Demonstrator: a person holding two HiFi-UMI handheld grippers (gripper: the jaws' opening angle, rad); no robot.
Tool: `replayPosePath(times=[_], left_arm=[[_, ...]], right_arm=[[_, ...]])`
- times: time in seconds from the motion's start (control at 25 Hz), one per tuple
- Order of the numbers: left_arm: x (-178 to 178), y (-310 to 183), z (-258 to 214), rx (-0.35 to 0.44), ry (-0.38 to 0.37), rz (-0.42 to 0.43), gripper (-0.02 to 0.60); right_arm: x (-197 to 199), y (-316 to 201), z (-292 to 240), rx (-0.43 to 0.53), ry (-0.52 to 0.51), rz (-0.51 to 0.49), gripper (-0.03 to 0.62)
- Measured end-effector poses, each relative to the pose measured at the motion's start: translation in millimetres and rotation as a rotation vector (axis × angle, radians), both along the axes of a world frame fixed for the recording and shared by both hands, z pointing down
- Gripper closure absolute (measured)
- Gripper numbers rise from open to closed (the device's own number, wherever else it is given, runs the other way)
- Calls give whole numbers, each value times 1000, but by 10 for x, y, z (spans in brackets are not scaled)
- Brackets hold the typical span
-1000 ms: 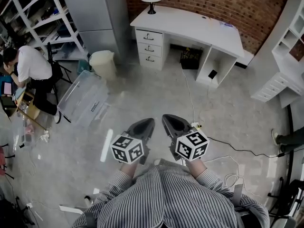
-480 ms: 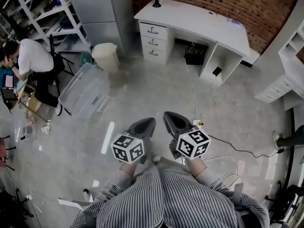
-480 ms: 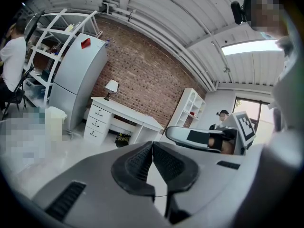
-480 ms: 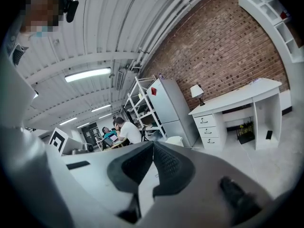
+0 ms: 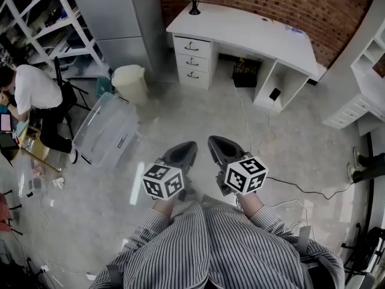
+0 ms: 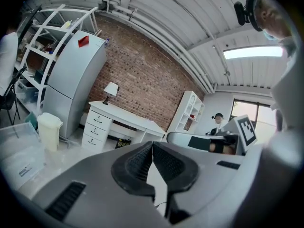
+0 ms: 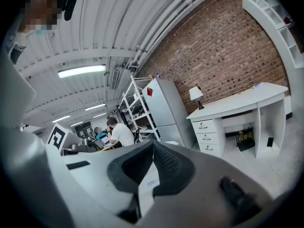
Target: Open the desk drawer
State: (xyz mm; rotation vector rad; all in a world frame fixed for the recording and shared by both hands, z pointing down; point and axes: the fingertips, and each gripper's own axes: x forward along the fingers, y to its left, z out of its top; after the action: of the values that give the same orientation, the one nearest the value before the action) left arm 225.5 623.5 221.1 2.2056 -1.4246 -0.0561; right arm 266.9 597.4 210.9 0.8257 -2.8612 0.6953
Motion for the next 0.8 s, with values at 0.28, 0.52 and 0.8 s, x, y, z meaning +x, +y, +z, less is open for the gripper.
replayPosePath(times=[0.28,0.52,0.8], left_arm=[[-656,-593,-144,34,-12,56,566],[-964,-819,-87,19,39,102,566],[-1085,-1029,43,12,33,119,566]], right_arm=[[-698,-510,-135,43,18,39,577],[-1010,-706,-68,30,47,61,577],[-1091,-918,82,-5,50,97,577]])
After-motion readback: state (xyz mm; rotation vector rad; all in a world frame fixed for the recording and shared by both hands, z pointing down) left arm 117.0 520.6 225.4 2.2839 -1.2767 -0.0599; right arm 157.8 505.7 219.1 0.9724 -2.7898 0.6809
